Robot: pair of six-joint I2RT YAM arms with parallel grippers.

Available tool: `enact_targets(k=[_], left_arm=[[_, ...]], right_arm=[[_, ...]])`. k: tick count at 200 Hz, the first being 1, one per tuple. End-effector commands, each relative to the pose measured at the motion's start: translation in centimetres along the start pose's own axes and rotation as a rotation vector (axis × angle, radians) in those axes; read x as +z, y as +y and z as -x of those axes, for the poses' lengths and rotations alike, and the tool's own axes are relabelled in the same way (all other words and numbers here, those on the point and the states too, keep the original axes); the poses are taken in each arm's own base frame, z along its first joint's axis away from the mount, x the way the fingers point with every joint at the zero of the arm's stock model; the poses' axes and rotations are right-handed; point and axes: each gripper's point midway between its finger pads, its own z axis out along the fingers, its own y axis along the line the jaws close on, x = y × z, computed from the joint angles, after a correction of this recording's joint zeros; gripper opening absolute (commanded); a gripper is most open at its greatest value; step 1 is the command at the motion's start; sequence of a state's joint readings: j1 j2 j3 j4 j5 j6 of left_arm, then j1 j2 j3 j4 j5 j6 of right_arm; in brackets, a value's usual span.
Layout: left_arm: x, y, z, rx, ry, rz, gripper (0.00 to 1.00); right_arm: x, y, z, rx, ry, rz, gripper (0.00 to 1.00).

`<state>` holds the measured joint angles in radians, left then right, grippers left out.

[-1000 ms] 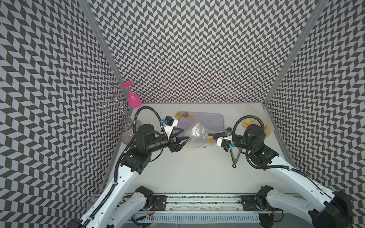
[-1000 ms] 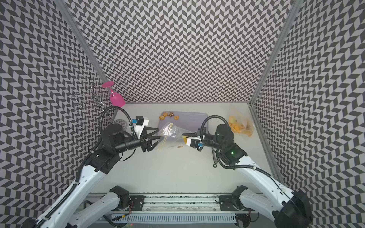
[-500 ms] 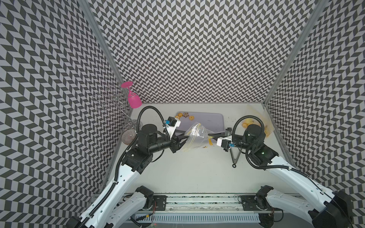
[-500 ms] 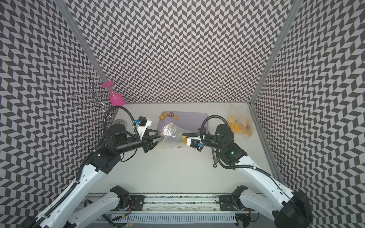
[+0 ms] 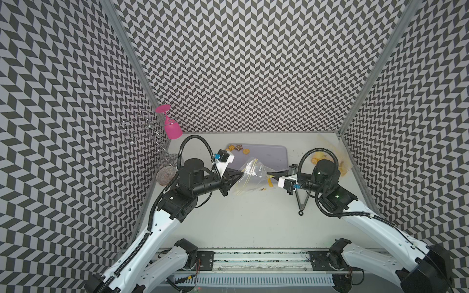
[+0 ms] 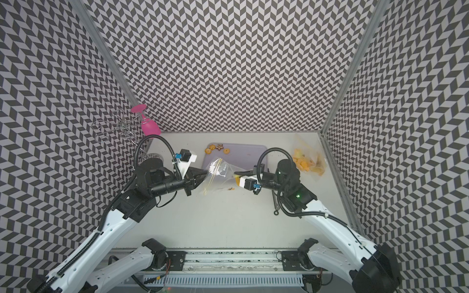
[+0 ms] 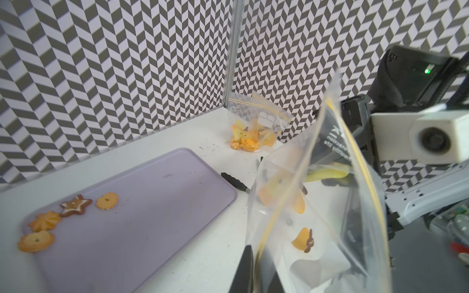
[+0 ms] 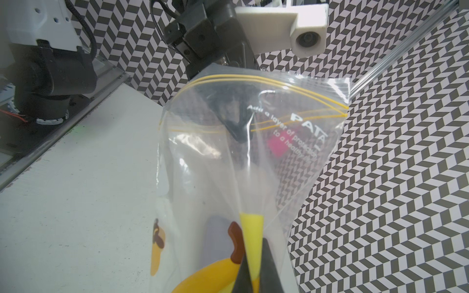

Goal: Put the cookies into a resealable bag to prevent moisture
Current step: Adjust the tray at the center of the board.

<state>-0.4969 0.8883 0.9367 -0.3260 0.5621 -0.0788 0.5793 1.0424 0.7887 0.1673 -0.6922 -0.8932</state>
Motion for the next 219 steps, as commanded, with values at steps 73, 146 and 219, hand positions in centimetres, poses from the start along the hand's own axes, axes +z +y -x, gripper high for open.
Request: enact_targets(k=[73,146,219], left_arm=[[-5.5,14.1,1.7,-0.255,0.002,0.804,0.00],[-9.5,21.0,-1.8,-0.472,0.122,1.166,0.00],[-12.8,21.8,-1.6,-0.530,0.068,1.179,0.00]], right_arm=[[-2.3,-10.1,-8.4,0.902,0.168,-0.727,0.65],[4.3,1.1,-23.1,1.339,0.677,-0.550,0.56],[18.5,6.0,-24.6,1.352,0.712,-0.237,0.26]])
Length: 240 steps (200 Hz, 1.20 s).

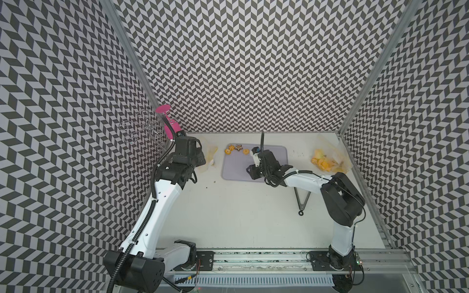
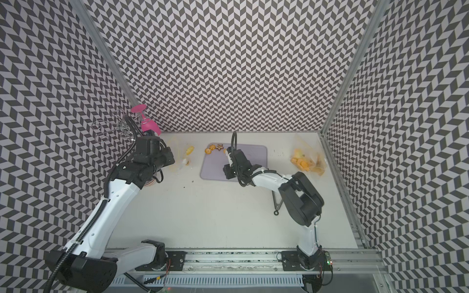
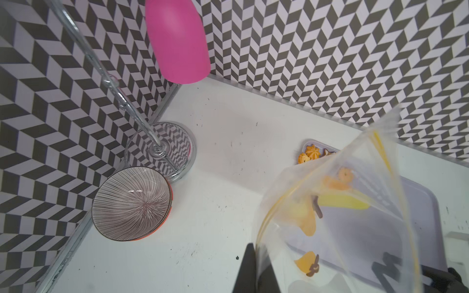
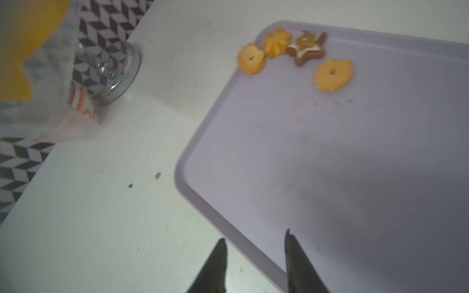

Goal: Put the cookies into a resealable bag to prevent moisture
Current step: Adjust the tray at the center of the board.

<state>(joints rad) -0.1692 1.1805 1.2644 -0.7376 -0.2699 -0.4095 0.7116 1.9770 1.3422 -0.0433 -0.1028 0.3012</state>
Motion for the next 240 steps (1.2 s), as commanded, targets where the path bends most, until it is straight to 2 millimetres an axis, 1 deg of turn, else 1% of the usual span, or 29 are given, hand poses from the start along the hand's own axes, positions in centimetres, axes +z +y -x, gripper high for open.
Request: enact_targets(k=[1,15,22,28,45,49,70,90,127,165,176,204,219,228,240], left_arm=[[-0.8,1.0,0.1,-0.030,0.002,-0.004,0.00],[-1.0,1.2,0.1,-0.028,0.000,-0.002,0.00],[-1.0,1.2,-0.1,-0.026,0.005,0.000,0.00],[-0.9,1.2,-0.1,-0.024,0.007,0.003,0.00],[-0.7,1.3,-0.2,-0.022,0.015,0.010,0.00],[-0.7,1.4,-0.2,-0.023,0.017,0.012,0.00],[-0.4,1.4,-0.4,-0.034,0.032,0.019,0.00],[0.0,1.6,-0.5,-0.072,0.042,0.032,0.00],[0.8,1.5,-0.8,-0.119,0.063,0.032,0.00],[1.2,1.5,-0.6,-0.130,0.064,0.042,0.00],[1.4,1.6,-0.7,-0.124,0.067,0.052,0.00],[1.7,2.3,-1.2,-0.124,0.074,0.089,0.00],[1.8,2.0,-1.8,-0.112,0.083,0.078,0.00],[1.8,1.8,-2.1,-0.105,0.082,0.078,0.00],[1.9,1.4,-2.6,-0.092,0.088,0.083,0.00]], right_arm=[[3.0,2.1,-0.2,0.001,0.045,0.060,0.26],[4.8,2.6,0.0,-0.002,0.061,0.062,0.22],[5.6,2.9,0.0,-0.006,0.073,0.067,0.21],[6.4,3.0,-0.2,-0.008,0.083,0.065,0.18],[7.9,3.4,-0.4,-0.018,0.106,0.069,0.12],[8.3,3.5,-0.4,-0.020,0.109,0.071,0.10],[9.4,4.2,-1.2,-0.034,0.139,0.087,0.09],[9.9,4.5,-2.4,-0.053,0.175,0.096,0.06],[9.6,4.8,-4.7,-0.079,0.237,0.126,0.05],[8.7,4.8,-6.9,-0.101,0.295,0.153,0.05],[8.4,4.5,-7.5,-0.102,0.313,0.147,0.05],[6.9,3.7,-8.6,-0.111,0.333,0.116,0.04],[5.9,3.3,-9.1,-0.113,0.337,0.103,0.04],[5.2,3.3,-9.4,-0.112,0.339,0.109,0.01],[4.3,3.4,-9.7,-0.109,0.339,0.116,0.00]])
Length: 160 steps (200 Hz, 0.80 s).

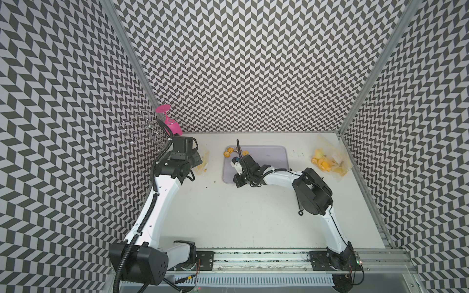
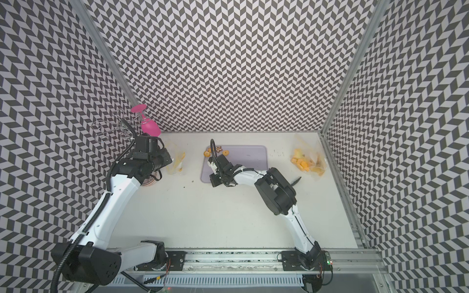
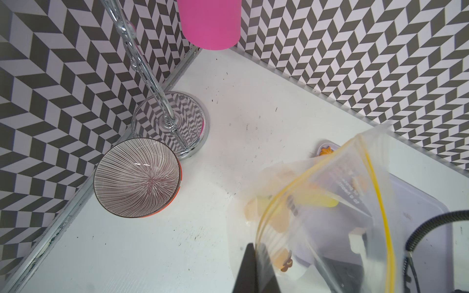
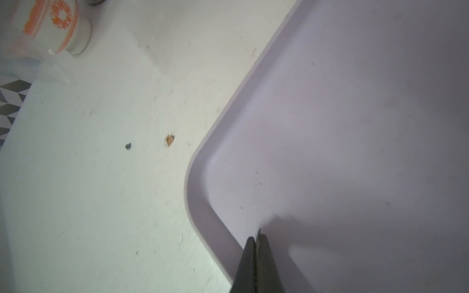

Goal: Put the cookies into a resealable bag to prevent moisture
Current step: Adjust the tray at the center of the board.

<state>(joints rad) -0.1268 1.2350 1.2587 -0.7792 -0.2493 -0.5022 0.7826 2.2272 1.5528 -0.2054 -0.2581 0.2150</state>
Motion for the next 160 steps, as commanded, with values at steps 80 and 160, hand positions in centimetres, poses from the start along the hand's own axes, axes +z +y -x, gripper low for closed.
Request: enact_targets(k=[80,160], left_arm=[[1.2,-1.5,-6.3,0.070,0.056,0.149,0.00],[0.5,-2.5,-5.4,0.014,-0.033,0.051,0.00]], right_arm=[[-16.3,-0.2,2.1,0.074,-0.390,-0.186,0.02],[-26.1,-11.2,-16.4,0.586,-0.401,-0.701,0.85]])
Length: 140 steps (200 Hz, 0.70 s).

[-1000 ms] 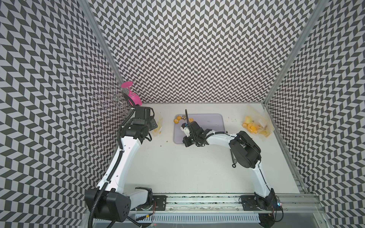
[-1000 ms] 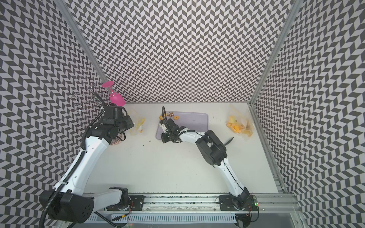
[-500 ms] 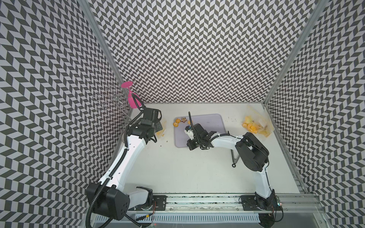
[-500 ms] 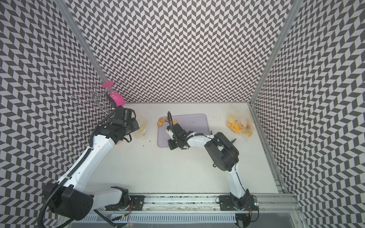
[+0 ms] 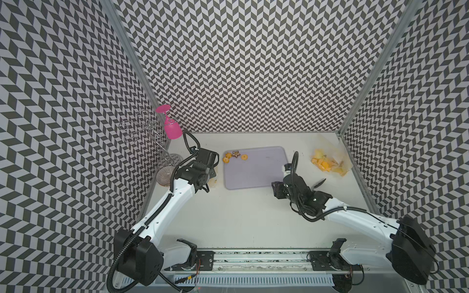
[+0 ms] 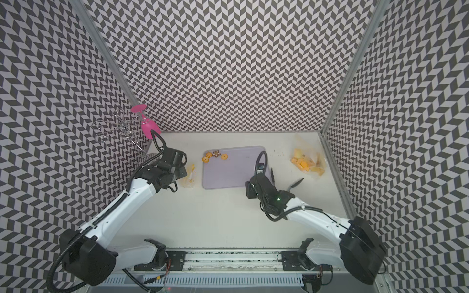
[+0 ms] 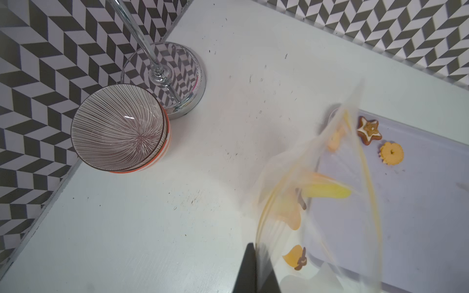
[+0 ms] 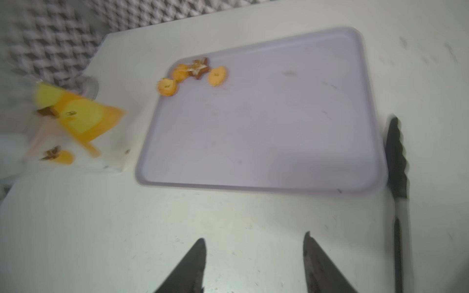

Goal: Put the cookies into a resealable bag to prevent moisture
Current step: Adjust the tray at the center of the board, then pick up the clamp from the center of the board.

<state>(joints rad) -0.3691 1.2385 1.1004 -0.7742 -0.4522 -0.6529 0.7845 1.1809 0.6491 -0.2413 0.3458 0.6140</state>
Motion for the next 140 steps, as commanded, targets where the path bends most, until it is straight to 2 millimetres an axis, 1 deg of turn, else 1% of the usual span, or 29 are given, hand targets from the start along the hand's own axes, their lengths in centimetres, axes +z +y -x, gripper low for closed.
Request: enact_targets(k=[1,9,16,26,39,64,86,102,118,140], left_arm=[[-0.8,-0.3,1.8,-0.060,-0.082,-0.027,0.00],[-0.9,-0.4,1.9,-0.059,-0.085,-0.034,0.00],[-0.9,-0.6,2.0,-0.058,-0.086,-0.038,0.00],[-0.8,-0.7,2.0,-0.055,-0.086,-0.042,0.00],[-0.8,-0.7,1.9,-0.049,-0.083,-0.043,0.00],[-0.7,-0.8,1.8,-0.044,-0.082,-0.050,0.00],[-0.7,-0.9,1.9,-0.038,-0.081,-0.058,0.00],[-0.8,-0.9,1.9,-0.036,-0.084,-0.061,0.00],[-0.8,-0.9,1.8,-0.033,-0.083,-0.064,0.00],[-0.7,-1.0,1.7,-0.033,-0.080,-0.068,0.00]], right_arm=[[-1.4,-6.8,-2.8,0.169,-0.040,-0.232,0.87],[-1.5,-7.8,-3.7,0.206,-0.045,-0.239,0.96],[-1.6,-8.5,-4.3,0.236,-0.049,-0.248,0.98],[-1.8,-9.5,-4.8,0.278,-0.058,-0.269,0.95],[-1.9,-10.4,-4.9,0.323,-0.075,-0.298,0.90],[-0.5,-10.4,-4.7,0.372,-0.087,-0.249,0.89],[1.0,-11.3,-4.5,0.387,-0.076,-0.257,0.85],[1.8,-11.6,-4.0,0.351,-0.066,-0.285,0.83],[2.5,-11.1,-3.5,0.304,-0.041,-0.298,0.82],[3.5,-11.0,-4.2,0.249,0.039,-0.339,0.79]])
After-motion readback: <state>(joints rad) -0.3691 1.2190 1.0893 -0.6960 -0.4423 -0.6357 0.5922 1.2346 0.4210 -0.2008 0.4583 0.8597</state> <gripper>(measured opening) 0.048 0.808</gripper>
